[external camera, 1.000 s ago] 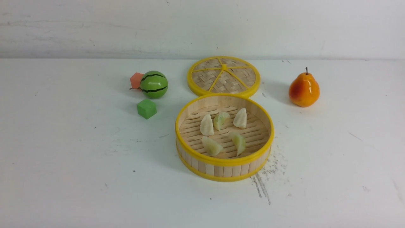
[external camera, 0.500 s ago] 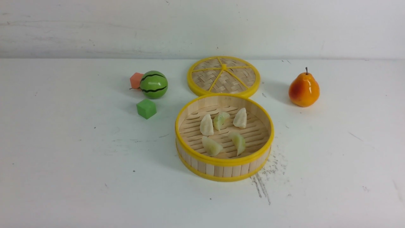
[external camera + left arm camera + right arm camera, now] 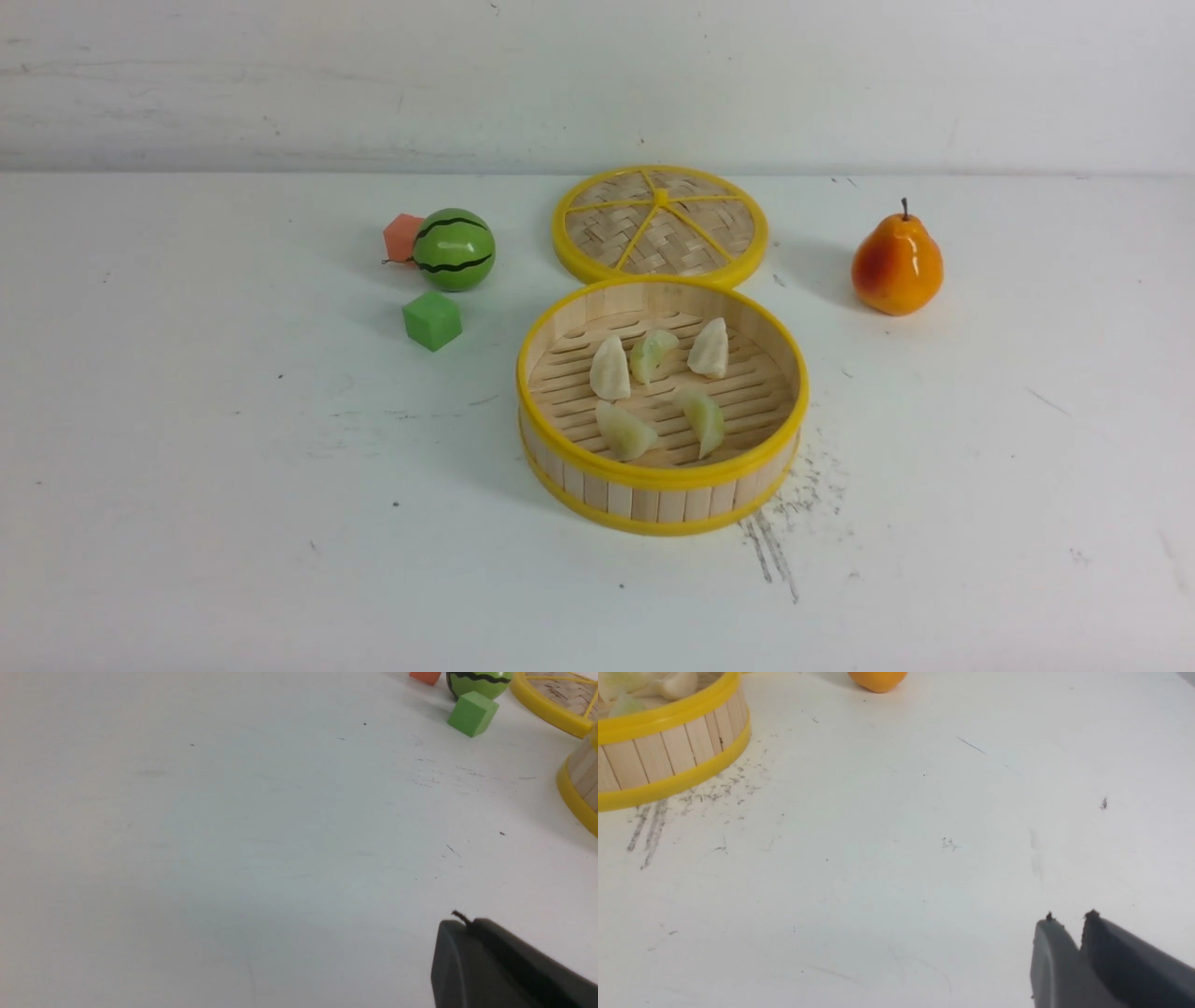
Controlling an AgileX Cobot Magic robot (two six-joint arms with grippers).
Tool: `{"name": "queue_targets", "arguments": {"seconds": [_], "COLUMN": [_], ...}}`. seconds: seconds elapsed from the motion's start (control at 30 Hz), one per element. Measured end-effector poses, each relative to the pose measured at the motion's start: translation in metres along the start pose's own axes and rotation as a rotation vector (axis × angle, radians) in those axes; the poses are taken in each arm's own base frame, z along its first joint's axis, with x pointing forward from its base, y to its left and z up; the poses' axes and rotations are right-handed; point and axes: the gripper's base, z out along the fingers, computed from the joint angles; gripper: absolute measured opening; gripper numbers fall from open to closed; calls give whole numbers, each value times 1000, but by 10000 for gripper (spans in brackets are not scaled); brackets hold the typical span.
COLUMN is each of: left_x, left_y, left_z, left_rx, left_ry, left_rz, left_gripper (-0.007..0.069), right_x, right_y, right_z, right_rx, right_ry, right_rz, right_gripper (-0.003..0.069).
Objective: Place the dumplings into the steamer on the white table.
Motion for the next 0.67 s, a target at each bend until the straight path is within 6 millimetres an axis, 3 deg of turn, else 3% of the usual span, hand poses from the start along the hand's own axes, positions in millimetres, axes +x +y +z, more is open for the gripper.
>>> {"name": "queue_targets", "arguments": {"seconds": [0.67], "left_x": [0], "left_y": [0], "left_z": [0], "left_rx": [0], "left_ry": [0], "left_rz": [0], "left_gripper": [1], "right_x": [0], "right_y": [0], "right_z": [0], "right_rx": [0], "right_ry": [0], "right_rz": [0], "right_gripper": [119]}}
